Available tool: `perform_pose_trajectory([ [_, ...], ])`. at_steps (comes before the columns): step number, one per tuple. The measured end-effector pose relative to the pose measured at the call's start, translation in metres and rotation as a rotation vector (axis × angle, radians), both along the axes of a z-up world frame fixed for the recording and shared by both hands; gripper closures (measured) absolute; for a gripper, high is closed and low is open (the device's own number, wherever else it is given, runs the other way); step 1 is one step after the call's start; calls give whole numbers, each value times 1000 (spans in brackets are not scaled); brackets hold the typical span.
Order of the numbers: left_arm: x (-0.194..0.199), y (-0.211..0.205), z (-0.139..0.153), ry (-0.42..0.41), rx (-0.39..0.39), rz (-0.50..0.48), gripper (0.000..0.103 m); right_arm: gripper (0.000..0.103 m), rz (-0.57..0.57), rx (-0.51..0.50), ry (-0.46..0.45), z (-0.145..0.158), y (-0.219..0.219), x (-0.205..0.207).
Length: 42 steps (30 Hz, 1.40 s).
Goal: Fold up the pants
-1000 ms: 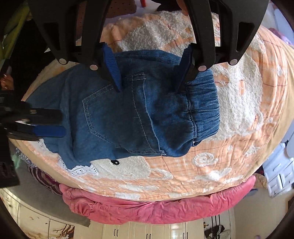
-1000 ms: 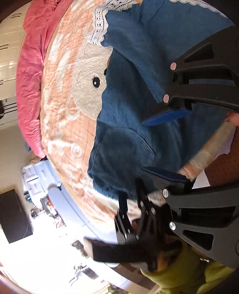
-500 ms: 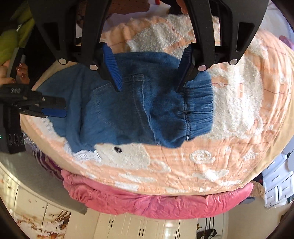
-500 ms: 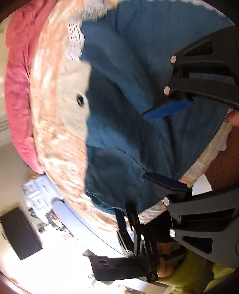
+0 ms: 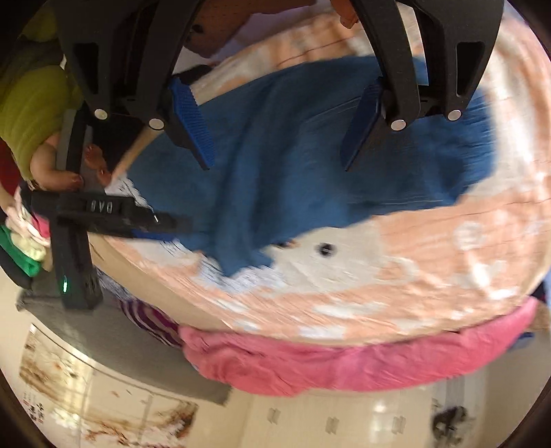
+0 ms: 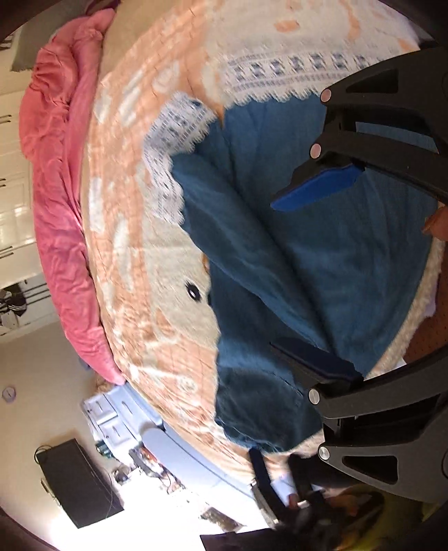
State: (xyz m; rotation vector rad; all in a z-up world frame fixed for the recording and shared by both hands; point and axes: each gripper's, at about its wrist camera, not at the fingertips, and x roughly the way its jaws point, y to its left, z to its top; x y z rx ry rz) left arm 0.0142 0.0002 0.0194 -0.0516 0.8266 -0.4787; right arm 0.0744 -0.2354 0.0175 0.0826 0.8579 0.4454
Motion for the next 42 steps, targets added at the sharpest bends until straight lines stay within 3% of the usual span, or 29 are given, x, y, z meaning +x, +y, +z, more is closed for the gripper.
perform_pose_trajectory([
  [5,30,-39,-29,88,-7,-101,31,28,-7,-73,-22,9,-6,18],
  [15,86,-49,-69,241,-83,-77,65,28,18,-139,3,9,6,75],
  [16,87,-49,-71,240,-105,-76,66,28,23,-147,0,10,10,80],
  [19,84,-52,-72,236,-198,-109,82,28,36,-183,9,9,26,100],
  [21,82,-57,-75,239,-231,-140,84,28,44,-224,16,6,39,116],
  [25,69,-67,-75,210,-233,-197,84,28,52,-348,28,-10,63,149],
  [28,60,-75,-71,184,-212,-241,84,30,19,-436,97,-34,71,180],
  [32,54,-76,-66,179,-222,-271,84,42,-12,-477,188,-58,72,204],
  [35,51,-74,-62,166,-220,-273,84,87,-11,-470,202,-68,67,208],
  [36,52,-72,-60,163,-223,-270,84,97,-11,-448,189,-64,63,206],
  [42,63,-64,-61,143,-249,-261,83,97,-86,-175,97,-13,4,171],
])
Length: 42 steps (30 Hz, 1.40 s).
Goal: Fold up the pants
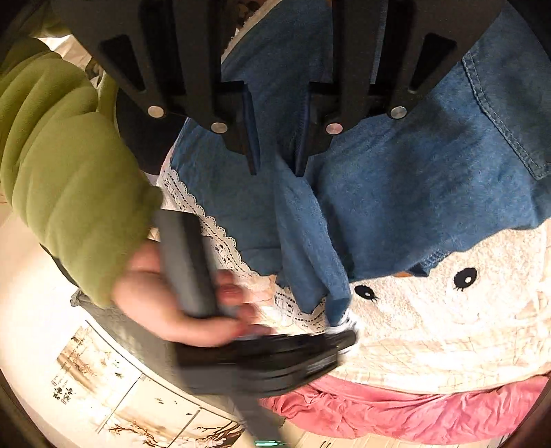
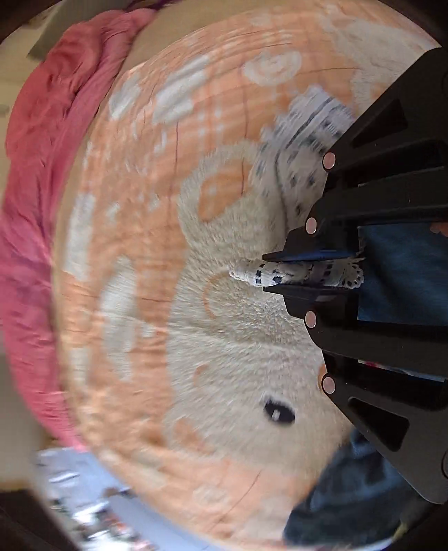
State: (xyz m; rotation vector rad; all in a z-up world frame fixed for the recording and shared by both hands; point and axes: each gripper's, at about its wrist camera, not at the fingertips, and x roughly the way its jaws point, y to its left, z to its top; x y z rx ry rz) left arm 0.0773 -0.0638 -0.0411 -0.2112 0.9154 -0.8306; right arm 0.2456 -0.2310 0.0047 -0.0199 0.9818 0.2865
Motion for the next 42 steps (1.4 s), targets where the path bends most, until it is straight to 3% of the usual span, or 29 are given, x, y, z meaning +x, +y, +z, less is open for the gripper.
perform_pose_trajectory([
  [6,-2,8,-1,-38,-9,1,69,98,-151,176,-105,44,-76,-53],
  [15,-9,-6,-1,-102,4,4,67,98,-286,333,-101,39,-145,-112],
  [16,-9,-9,-1,-108,17,1,69,98,-296,346,-98,37,-149,-117],
  [18,-15,-12,-1,-126,38,-13,91,98,-316,398,-83,31,-157,-126],
  [23,-29,-20,5,-177,83,-77,91,98,-377,473,-84,23,-174,-161],
  [26,-36,-28,3,-220,181,-88,91,98,-401,490,-84,22,-178,-183],
  [28,-39,-29,0,-209,223,-95,98,98,-403,477,-76,20,-178,-195],
  [42,-80,-14,26,-260,200,-169,101,95,-399,396,45,-12,-181,-239],
])
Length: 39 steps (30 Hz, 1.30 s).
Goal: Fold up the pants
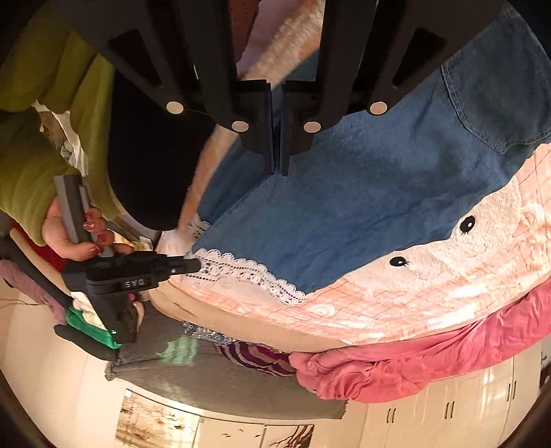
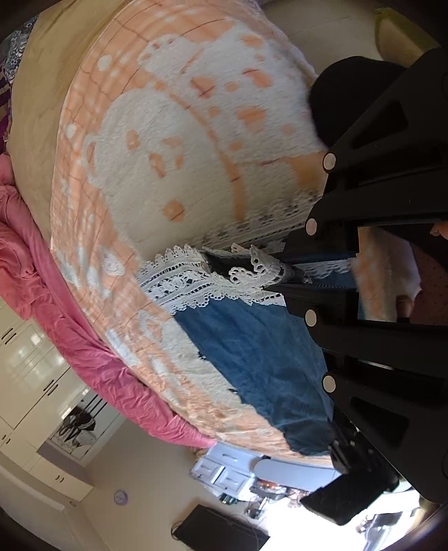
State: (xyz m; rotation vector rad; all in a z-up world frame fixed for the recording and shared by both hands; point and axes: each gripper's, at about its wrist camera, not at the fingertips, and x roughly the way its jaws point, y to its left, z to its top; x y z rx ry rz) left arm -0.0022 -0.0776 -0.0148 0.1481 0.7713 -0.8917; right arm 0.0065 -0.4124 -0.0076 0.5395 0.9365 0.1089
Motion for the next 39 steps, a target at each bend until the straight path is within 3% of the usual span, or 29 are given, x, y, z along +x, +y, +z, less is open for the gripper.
perform_pose_trajectory([
  [5,-4,2,-11,43,18,2,101,89,46,-82,43,-10,6,-4],
  [11,-4,-1,-19,58,42,5,101,82,28,-53,40,-12,-6,-5],
  [13,-2,-2,-23,67,52,11,101,82,24,-45,42,-14,-9,-6],
  [15,-4,-2,-24,69,56,9,101,95,45,-78,39,-14,-7,-8],
  [22,-9,-11,-30,78,81,-24,100,94,46,-167,70,-23,-4,-10],
  [27,-4,-10,-41,118,84,-9,97,79,48,-245,78,-21,-1,-11],
  [28,-4,-8,-40,117,77,-7,95,78,47,-262,65,-17,-1,-13],
  [29,-4,-7,-39,116,69,-7,87,75,41,-284,44,-11,-1,-15],
  [30,-5,-6,-36,116,57,-9,72,74,46,-300,10,-3,0,-19],
  [32,-7,0,-28,100,34,2,57,70,71,-329,-44,9,6,-23],
  [35,-11,9,-17,73,22,31,57,66,176,-362,-103,21,31,-23],
  [39,-14,44,1,55,5,145,57,61,366,-365,-136,20,79,-15],
])
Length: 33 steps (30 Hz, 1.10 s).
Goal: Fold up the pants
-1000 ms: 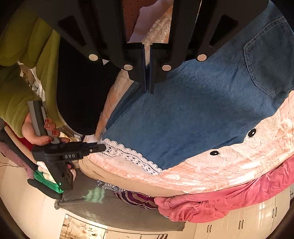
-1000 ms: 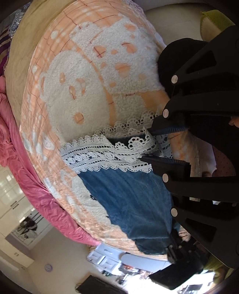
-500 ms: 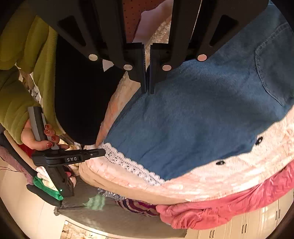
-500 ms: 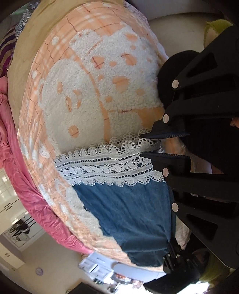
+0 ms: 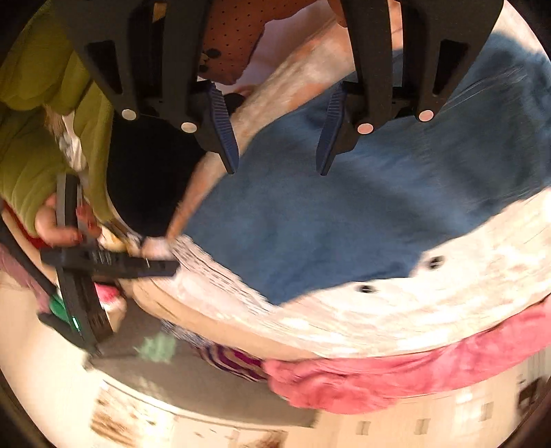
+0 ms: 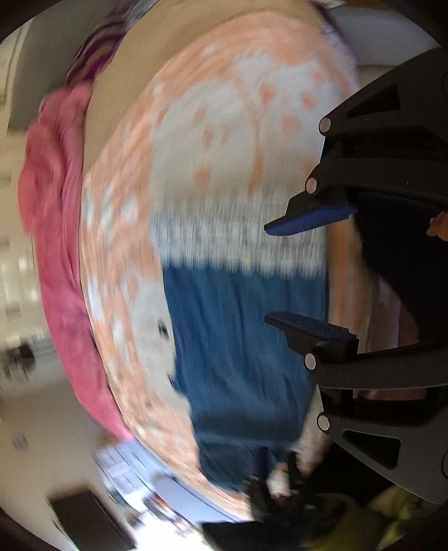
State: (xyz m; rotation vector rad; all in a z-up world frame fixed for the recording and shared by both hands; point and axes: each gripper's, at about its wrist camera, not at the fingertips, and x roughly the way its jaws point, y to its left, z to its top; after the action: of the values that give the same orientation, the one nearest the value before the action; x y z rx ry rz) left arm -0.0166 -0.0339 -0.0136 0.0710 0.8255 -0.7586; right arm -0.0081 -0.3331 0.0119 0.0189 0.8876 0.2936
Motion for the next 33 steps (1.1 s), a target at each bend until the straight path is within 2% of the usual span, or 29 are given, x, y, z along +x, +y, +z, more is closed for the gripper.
perform_pose_trajectory([
  [3,-5,41,9,0,3,140,57,60,122,-39,13,-4,38,6],
  [7,-19,101,12,26,52,362,57,60,313,-91,13,-14,95,6],
  [11,-31,137,7,77,48,484,56,59,449,-129,5,-23,129,-2],
  [14,-30,157,1,120,9,567,44,59,450,-137,23,-26,132,2],
  [18,-19,171,-3,189,-118,609,43,57,395,-100,48,-26,120,12],
  [22,1,169,-9,231,-196,611,43,57,326,-102,83,-33,110,20],
  [24,11,162,-12,237,-191,615,48,55,306,-97,90,-35,106,22],
  [25,14,159,-13,233,-174,619,56,54,303,-99,93,-36,106,23],
  [26,15,156,-13,230,-143,627,80,53,300,-104,97,-37,105,24],
  [27,14,158,-14,231,-131,629,87,52,294,-113,107,-39,104,24],
  [30,12,164,-9,214,-110,628,91,52,276,-130,147,-49,101,29],
  [33,2,173,-1,166,-40,644,91,46,267,-118,159,-52,98,29],
])
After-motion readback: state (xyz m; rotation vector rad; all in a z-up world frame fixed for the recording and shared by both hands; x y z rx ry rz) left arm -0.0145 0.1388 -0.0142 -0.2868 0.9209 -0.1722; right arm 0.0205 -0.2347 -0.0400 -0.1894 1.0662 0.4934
